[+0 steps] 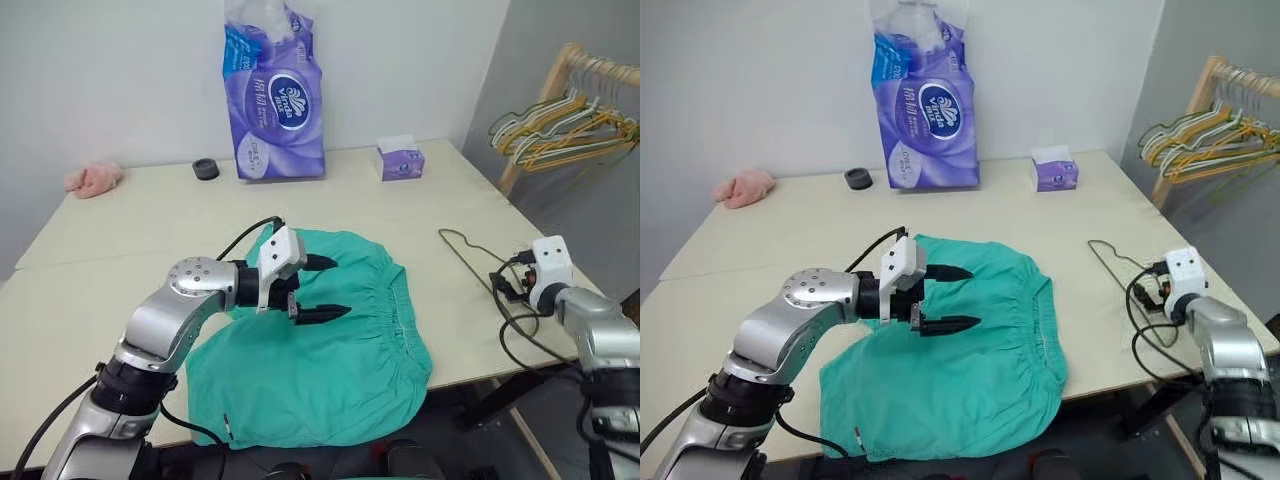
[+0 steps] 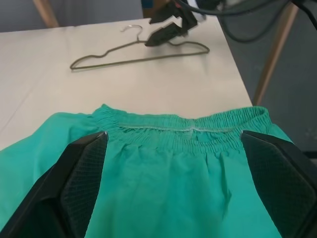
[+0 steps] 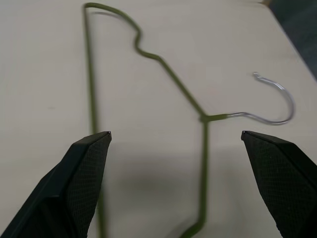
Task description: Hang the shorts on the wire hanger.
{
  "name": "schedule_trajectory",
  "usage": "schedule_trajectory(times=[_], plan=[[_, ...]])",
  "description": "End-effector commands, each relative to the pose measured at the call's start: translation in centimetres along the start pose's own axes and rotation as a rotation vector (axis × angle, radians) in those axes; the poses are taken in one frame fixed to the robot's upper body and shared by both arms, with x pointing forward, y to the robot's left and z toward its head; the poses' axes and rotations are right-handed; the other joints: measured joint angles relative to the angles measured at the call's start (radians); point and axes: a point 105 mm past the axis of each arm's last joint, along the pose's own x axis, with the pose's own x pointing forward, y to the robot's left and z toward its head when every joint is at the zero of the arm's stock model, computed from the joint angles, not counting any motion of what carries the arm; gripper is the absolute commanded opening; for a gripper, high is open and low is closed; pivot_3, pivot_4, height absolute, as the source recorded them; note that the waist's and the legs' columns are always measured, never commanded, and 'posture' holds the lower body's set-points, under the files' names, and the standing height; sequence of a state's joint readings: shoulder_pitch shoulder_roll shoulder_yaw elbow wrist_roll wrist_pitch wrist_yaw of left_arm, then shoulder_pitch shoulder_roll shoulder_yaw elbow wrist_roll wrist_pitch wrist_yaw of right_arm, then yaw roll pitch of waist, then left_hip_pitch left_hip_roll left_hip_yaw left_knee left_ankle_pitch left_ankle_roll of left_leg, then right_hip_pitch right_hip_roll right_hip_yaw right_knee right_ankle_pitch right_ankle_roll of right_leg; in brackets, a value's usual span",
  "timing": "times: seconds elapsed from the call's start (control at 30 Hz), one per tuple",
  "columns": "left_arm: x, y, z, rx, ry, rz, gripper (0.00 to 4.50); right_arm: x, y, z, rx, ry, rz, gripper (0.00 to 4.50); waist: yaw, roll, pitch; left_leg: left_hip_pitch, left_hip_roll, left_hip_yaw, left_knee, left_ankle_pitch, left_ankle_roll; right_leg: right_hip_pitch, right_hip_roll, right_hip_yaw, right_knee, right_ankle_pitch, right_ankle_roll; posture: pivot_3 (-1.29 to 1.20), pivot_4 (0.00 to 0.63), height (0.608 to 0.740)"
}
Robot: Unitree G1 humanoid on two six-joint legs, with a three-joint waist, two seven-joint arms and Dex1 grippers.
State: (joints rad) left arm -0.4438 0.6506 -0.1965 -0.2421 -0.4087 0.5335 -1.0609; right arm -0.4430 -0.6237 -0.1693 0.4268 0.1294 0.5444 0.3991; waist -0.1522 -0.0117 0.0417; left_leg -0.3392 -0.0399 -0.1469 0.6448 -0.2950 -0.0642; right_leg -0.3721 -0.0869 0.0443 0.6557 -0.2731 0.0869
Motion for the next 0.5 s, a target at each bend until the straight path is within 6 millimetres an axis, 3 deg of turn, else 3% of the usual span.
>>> schedule_trajectory(times=[0.03,0.13,0.23,0.5], plan=[[0.1,0.3,0.9,0.06,-0.008,-0.007,4.5,1.0,-0.7,0.0,-0.006,0.047,0.025,4.49,-0.009,0.0,0.0,0.0,0.0,0.0,0.0,0.0,0.0,0.0,0.0,0.0,-0.001,0.0,0.0,-0.19,0.0,0.74],[0.0,0.3,0.8,0.065,-0.006,-0.009,4.5,1.6,-0.7,-1.0,0.04,0.116,0.058,4.49,-0.02,0.0,0.0,-0.001,0.0,0.0,0.0,-0.001,0.002,0.001,-0.001,0.0,-0.002,0.0,0.0,-0.18,0.0,0.74],[0.0,0.3,0.7,0.066,-0.005,-0.005,4.5,1.8,-0.5,-2.4,0.112,0.205,0.096,3.9,-0.027,0.001,-0.001,0.0,0.0,0.0,0.0,-0.001,0.003,0.002,-0.001,0.0,-0.005,0.001,0.001,-0.17,0.0,0.74],[-0.8,0.5,0.2,0.068,0.012,0.018,4.5,2.1,-1.1,-5.1,0.078,0.309,0.029,1.18,-0.026,-0.004,-0.01,0.0,-0.001,-0.001,0.0,-0.002,0.003,0.005,-0.001,-0.001,-0.009,0.002,0.003,-0.16,0.0,0.74]])
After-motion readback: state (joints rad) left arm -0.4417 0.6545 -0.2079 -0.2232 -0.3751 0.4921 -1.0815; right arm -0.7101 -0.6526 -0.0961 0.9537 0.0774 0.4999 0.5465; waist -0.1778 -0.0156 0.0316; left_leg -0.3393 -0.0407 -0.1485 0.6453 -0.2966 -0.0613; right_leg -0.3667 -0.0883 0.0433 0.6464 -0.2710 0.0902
